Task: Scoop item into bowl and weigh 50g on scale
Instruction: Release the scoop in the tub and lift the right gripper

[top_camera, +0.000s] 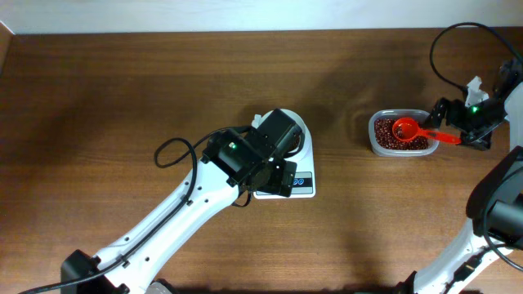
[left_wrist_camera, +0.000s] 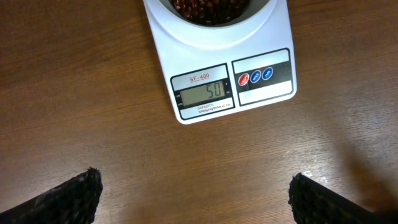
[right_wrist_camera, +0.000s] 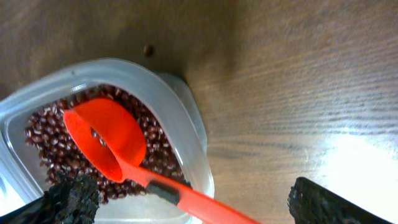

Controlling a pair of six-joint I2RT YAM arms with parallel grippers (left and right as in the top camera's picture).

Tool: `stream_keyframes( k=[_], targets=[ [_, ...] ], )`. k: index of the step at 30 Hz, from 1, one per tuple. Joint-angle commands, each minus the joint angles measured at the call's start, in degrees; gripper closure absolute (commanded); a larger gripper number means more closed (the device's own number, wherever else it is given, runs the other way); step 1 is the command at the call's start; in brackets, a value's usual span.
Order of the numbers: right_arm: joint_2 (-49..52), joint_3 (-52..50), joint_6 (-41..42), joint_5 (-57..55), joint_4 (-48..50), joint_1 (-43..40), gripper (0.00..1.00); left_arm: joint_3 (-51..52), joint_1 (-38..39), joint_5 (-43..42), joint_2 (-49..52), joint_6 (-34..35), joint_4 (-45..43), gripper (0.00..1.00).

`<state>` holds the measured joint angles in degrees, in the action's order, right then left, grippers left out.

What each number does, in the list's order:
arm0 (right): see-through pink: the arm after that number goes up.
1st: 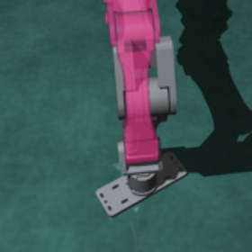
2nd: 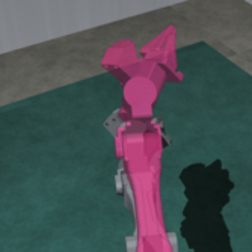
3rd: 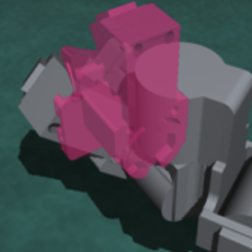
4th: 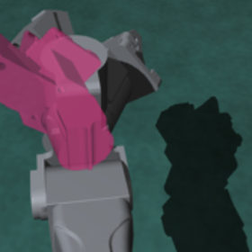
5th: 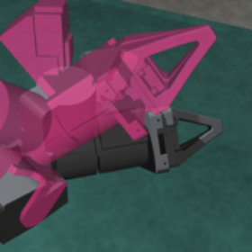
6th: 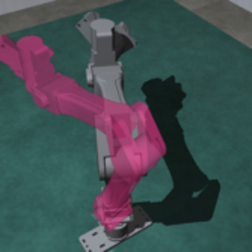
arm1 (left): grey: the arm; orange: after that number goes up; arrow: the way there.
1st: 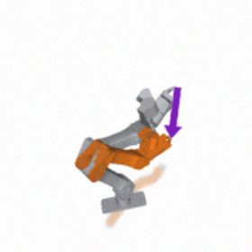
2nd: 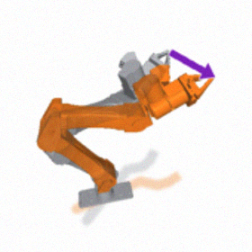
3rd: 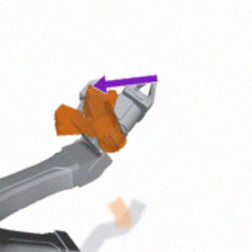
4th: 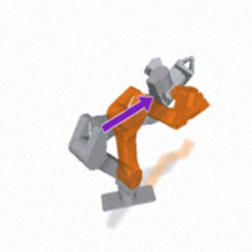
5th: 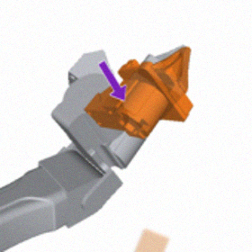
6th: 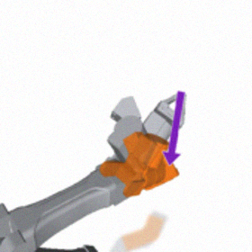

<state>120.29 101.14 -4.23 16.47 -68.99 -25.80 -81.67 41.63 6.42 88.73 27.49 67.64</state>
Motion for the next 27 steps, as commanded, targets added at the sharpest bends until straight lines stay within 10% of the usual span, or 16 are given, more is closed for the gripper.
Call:
stream_keyframes(
  k=[1, 10, 27],
  targets=[
    [0.22, -0.09, 0.61, -5.07, 3.54, 0.24, 0.01, 0.15, 0.13, -0.11, -0.02, 0.31, -0.07, 0.01],
    [0.22, -0.09, -4.61, 5.73, 24.06, 0.72, 0.01, 0.15, 0.13, -0.11, -0.02, 0.31, -0.09, 0.01],
    [-4.85, 5.03, -7.37, 6.86, 3.82, 7.43, 0.01, 0.15, 0.13, -0.11, -0.02, 0.31, -0.09, 0.01]
  ],
)
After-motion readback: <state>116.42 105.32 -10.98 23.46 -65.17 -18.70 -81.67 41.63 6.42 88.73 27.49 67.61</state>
